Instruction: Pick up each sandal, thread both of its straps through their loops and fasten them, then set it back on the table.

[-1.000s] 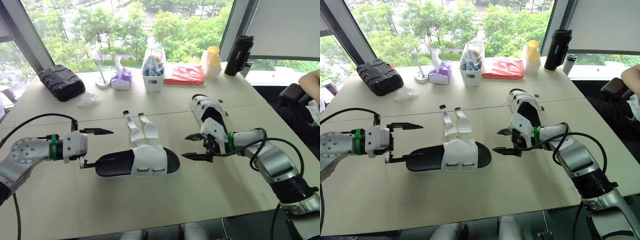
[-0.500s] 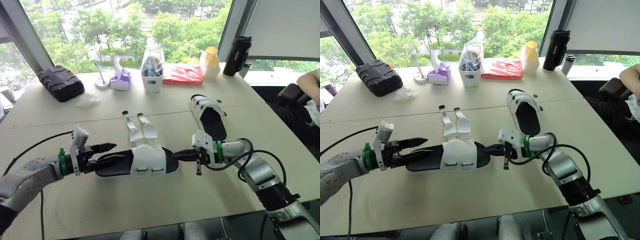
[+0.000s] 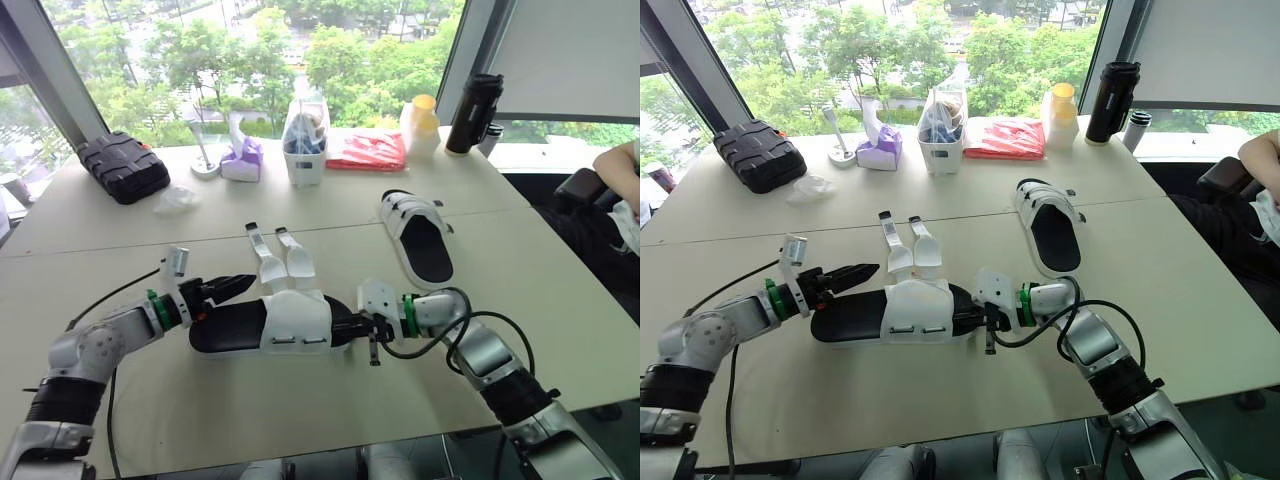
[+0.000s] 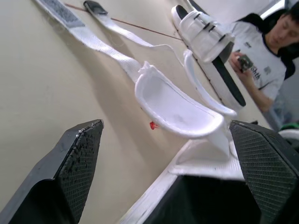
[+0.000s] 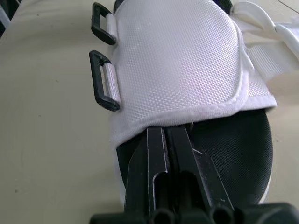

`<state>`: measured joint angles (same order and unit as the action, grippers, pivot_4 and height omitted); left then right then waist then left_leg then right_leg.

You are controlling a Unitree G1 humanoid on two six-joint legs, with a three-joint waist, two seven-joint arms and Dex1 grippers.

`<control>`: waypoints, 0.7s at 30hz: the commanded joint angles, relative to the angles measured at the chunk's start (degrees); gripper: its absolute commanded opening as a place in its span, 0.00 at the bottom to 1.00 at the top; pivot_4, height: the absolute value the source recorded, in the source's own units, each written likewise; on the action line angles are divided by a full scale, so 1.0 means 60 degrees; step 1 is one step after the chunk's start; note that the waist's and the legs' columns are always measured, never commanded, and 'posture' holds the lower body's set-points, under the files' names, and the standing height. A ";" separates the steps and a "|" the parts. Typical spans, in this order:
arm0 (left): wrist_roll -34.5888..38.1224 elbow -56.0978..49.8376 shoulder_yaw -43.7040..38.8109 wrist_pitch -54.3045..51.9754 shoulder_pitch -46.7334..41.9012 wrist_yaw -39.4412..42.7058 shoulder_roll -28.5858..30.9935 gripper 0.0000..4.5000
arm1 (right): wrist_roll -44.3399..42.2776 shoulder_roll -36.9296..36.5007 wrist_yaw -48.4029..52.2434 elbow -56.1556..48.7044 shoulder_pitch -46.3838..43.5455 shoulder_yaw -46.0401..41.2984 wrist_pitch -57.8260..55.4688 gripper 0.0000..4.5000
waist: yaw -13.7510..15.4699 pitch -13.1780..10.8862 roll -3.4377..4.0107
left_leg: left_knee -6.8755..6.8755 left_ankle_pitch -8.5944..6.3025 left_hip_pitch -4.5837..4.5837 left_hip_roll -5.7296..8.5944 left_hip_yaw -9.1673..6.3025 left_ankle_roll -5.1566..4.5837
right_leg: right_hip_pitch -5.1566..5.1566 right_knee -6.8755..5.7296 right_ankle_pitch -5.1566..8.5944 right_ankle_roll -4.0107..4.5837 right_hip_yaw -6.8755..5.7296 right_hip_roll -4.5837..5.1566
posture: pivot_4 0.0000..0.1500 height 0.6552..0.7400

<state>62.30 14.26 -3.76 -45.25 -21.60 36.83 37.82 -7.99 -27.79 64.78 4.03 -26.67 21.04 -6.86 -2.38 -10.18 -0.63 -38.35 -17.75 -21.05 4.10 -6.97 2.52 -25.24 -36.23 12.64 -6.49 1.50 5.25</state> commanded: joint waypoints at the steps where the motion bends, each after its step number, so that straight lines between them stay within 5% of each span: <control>1: 0.0261 0.0777 -0.0582 -0.1134 -0.0550 -0.0356 -0.0668 1.00 | 0.0085 0.0185 0.0229 0.0150 -0.0102 0.0181 0.0334 0.01 | 0.0002 0.0006 0.0002 | 0.0001 0.0008 0.0001 0.0002 -0.0002 0.0014 | 0.0001 0.0000 0.0000 0.0000 0.0000 0.0000 | 1.00 1.00; 9: -0.0120 0.2864 -0.1870 -0.1856 -0.1899 -0.1062 -0.2268 1.00 | 0.0352 0.0220 0.0390 0.0410 -0.0148 0.0270 0.0748 0.01 | 0.0065 0.0047 -0.0009 | 0.0009 0.0014 0.0065 0.0006 -0.0012 0.0026 | 0.0066 0.0010 0.0000 0.0000 -0.0002 0.0000 | 1.00 1.00; 21: -0.1559 0.6053 -0.3001 -0.0395 -0.3766 -0.1024 -0.3402 1.00 | 0.0513 0.0189 0.0402 0.0433 -0.0159 0.0220 0.0797 0.01 | 0.0087 0.0074 -0.0029 | 0.0018 0.0012 0.0133 0.0008 -0.0021 0.0024 | 0.0132 0.0014 0.0001 -0.0001 -0.0006 -0.0001 | 1.00 1.00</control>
<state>55.45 47.80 -21.65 -49.21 -43.38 30.54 17.97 -5.27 -27.09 66.49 7.05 -27.38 21.49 -2.52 -1.85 -9.73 -0.81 -38.25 -17.69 -20.25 4.15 -7.10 2.66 -24.45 -36.15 12.65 -6.49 1.45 5.24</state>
